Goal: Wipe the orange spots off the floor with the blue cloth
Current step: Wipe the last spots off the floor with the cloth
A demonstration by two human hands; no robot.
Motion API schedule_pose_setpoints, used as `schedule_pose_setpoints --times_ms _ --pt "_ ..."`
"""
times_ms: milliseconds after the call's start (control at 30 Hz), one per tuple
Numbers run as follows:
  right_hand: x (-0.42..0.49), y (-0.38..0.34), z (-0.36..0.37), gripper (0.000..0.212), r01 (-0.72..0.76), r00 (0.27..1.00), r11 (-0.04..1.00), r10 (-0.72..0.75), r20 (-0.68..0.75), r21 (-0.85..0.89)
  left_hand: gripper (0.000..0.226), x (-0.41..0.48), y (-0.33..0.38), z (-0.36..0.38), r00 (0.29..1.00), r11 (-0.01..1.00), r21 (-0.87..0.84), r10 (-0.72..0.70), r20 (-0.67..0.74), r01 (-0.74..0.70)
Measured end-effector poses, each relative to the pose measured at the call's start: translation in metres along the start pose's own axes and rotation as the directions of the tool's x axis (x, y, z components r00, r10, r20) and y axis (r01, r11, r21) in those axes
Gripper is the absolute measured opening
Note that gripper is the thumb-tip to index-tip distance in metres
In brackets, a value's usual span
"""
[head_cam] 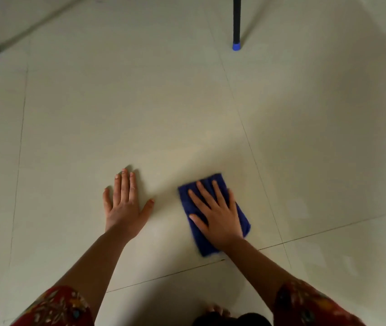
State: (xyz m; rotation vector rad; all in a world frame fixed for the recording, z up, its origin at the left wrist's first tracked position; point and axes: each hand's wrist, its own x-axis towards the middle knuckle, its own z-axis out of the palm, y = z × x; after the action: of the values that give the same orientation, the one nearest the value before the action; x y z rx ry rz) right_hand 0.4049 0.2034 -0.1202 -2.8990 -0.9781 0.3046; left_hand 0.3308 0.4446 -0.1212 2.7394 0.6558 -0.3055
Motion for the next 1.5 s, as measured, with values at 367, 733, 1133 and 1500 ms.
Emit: schedule_pose_setpoints --times_ms 367,733,1133,1500 --pt "0.072 -0.018 -0.014 0.058 -0.088 0.996 0.995 0.089 -0.011 0.037 0.093 0.003 -0.001 -0.001 1.000 1.000 -0.017 -0.020 0.022 0.021" --pt "0.065 0.048 -0.021 0.057 -0.125 0.992 0.991 0.123 -0.035 -0.050 0.082 0.001 0.001 -0.001 1.000 0.999 -0.032 -0.012 0.022 0.013" --pt "-0.008 0.083 -0.012 0.052 0.319 0.948 0.936 -0.314 0.056 -0.151 0.063 0.000 -0.001 -0.011 0.999 0.981 -0.194 -0.004 0.044 0.012" --pt "-0.103 0.044 0.007 0.049 0.588 0.802 0.808 -0.577 0.156 -0.034 0.057 -0.071 0.007 0.010 0.974 0.961 -0.168 0.207 -0.093 -0.220"
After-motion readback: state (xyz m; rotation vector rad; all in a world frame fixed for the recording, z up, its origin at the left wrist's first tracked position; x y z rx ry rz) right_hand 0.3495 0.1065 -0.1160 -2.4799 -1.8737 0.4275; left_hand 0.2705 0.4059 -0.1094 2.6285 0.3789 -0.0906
